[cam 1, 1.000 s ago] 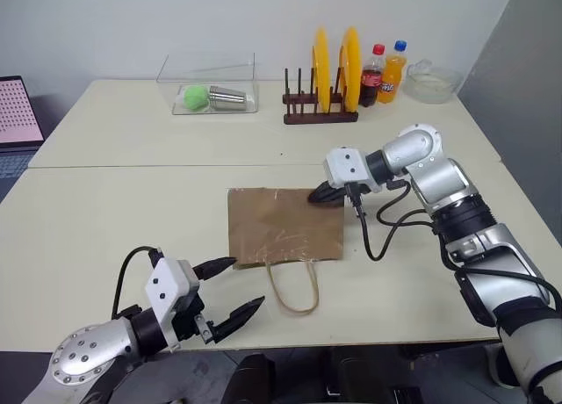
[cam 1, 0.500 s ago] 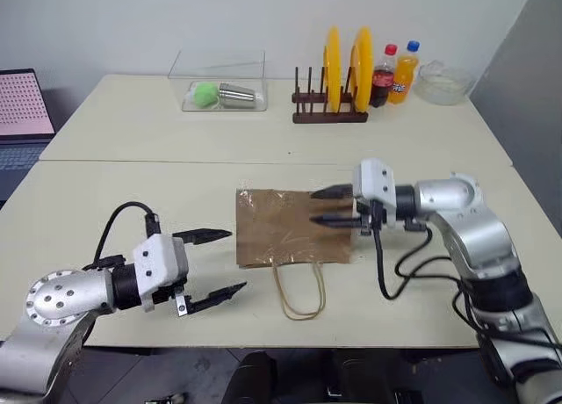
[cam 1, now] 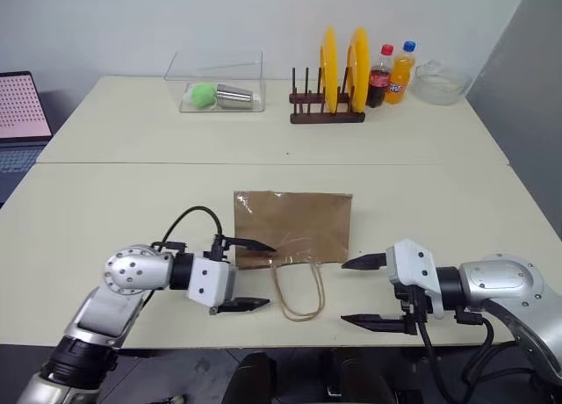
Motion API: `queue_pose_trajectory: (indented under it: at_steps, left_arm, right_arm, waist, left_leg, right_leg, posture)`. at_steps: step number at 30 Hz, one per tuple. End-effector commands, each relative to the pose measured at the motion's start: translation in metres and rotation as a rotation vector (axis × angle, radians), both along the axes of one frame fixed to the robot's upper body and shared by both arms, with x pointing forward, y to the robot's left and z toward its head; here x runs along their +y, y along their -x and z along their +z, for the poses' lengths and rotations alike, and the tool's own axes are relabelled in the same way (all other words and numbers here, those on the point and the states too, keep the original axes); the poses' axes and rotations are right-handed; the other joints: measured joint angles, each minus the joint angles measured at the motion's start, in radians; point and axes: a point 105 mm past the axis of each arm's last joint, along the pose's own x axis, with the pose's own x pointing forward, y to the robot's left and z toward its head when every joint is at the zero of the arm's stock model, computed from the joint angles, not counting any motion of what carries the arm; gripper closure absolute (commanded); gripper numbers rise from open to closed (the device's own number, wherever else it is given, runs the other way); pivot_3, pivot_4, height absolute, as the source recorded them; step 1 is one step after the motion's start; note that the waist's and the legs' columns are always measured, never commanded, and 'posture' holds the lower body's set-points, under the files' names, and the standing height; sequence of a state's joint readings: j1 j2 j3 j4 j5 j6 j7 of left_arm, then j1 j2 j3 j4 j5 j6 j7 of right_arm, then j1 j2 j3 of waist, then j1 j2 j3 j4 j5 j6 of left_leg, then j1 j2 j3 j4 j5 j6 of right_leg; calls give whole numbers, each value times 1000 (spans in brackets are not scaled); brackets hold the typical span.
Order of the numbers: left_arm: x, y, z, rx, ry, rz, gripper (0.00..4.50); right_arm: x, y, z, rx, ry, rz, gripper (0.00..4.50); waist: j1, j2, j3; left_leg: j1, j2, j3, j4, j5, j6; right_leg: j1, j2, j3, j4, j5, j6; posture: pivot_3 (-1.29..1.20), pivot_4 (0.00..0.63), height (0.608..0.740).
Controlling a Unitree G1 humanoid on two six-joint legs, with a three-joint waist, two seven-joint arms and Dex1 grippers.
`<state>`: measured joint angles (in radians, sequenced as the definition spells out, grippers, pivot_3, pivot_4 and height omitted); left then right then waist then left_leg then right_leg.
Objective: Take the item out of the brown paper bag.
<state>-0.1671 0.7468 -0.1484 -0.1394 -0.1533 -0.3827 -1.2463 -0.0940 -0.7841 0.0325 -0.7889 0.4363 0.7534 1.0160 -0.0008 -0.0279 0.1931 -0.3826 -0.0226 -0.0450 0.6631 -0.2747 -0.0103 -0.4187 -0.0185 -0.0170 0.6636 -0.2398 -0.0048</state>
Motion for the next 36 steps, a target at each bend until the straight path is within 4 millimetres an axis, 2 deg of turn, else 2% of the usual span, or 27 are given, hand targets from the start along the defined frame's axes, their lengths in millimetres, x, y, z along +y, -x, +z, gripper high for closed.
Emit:
queue_pose_trajectory:
  at_steps: [1,13,16,18,28,31,36]
  left_arm:
    - [-8,-1,0,-44,-1,-38,0]
    - [-26,-11,-14,-87,-3,-79,0]
    - [-29,-12,-14,-94,2,-93,571]
    - [-30,-12,-13,-94,8,-94,1156]
    - [-34,-13,-5,-90,45,-89,4436]
    - [-39,-16,3,-49,107,-49,4490]
    - [-44,-34,30,28,248,89,4490]
  right_arm:
    - [1,4,9,-33,-15,-20,390]
    - [-4,5,8,-33,-3,-62,390]
    - [-4,5,8,-33,-4,-64,343]
    - [-5,5,8,-34,-3,-65,343]
    - [-5,5,9,-43,-10,-65,343]
    - [-4,4,10,-50,-14,-61,343]
    - [-6,7,7,-60,15,-36,343]
  waist:
    - [0,0,0]
    - [1,0,0]
    - [1,0,0]
    - [1,0,0]
    - [1,0,0]
    - [1,0,0]
    - [1,0,0]
  left_leg:
    - [0,0,0,0,0,0]
    - [0,0,-1,0,0,0]
    - [0,0,-1,0,0,0]
    - [1,0,-1,0,0,0]
    - [1,0,-2,1,0,0]
    - [1,0,-2,1,0,0]
    - [2,0,-3,1,0,0]
  right_leg:
    - [0,0,0,0,0,0]
    - [1,0,0,0,0,0]
    - [2,0,0,0,0,0]
    - [2,0,0,0,0,0]
    - [3,0,-1,0,0,0]
    - [3,0,-1,-1,0,1]
    - [4,0,-2,-1,0,1]
  posture:
    - [0,150,740]
    - [0,150,740]
    - [0,150,740]
    - [0,150,740]
    - [0,150,740]
    - [0,150,740]
    - [0,150,740]
